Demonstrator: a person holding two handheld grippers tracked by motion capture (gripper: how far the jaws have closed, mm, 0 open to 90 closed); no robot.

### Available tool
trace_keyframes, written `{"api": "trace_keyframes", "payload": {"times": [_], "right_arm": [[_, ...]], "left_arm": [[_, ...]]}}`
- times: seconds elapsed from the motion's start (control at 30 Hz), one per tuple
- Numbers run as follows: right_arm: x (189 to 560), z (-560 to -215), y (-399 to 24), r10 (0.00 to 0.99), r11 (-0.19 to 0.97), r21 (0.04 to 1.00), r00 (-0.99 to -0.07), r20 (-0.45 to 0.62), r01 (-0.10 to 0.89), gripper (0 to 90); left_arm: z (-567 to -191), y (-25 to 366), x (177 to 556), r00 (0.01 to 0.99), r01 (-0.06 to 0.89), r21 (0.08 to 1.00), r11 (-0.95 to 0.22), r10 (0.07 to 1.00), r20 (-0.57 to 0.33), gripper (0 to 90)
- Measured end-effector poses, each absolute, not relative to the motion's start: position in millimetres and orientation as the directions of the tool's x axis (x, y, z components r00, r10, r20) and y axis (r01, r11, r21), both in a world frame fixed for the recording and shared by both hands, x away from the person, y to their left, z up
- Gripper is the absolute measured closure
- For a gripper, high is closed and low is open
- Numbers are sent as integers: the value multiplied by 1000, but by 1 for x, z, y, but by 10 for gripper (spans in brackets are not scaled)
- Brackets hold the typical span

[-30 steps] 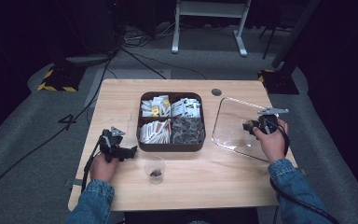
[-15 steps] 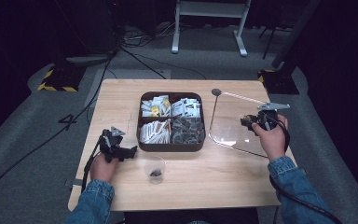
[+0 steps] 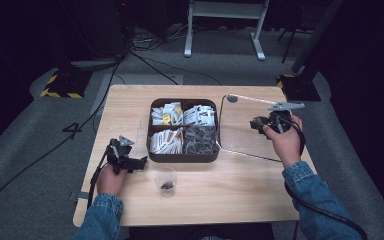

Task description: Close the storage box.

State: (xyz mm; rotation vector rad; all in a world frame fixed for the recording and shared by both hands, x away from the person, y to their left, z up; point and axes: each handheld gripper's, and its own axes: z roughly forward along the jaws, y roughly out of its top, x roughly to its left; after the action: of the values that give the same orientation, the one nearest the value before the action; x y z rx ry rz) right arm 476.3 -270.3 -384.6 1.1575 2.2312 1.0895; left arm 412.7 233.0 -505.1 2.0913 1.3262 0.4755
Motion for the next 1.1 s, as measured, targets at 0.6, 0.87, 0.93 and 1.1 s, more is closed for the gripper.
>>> {"api": "trace_keyframes", "payload": {"times": [0.6,0.87,0.93,1.1], "right_arm": [[496,-364,-210,753,407,787,-658,-2,464,585],[505,-357,-186,741,408,787,-671,11,463,585],[507,-357,-180,738,409,788,-674,11,461,584],[512,-358,-164,730,409,788,-683,19,459,584]], "left_arm": [[-505,232,413,425,686,662,-302,905,-26,0],[-505,231,414,419,687,662,-298,908,-26,0],[-505,231,414,418,688,662,-297,908,-26,0],[-505,231,415,417,687,663,-297,909,-25,0]]}}
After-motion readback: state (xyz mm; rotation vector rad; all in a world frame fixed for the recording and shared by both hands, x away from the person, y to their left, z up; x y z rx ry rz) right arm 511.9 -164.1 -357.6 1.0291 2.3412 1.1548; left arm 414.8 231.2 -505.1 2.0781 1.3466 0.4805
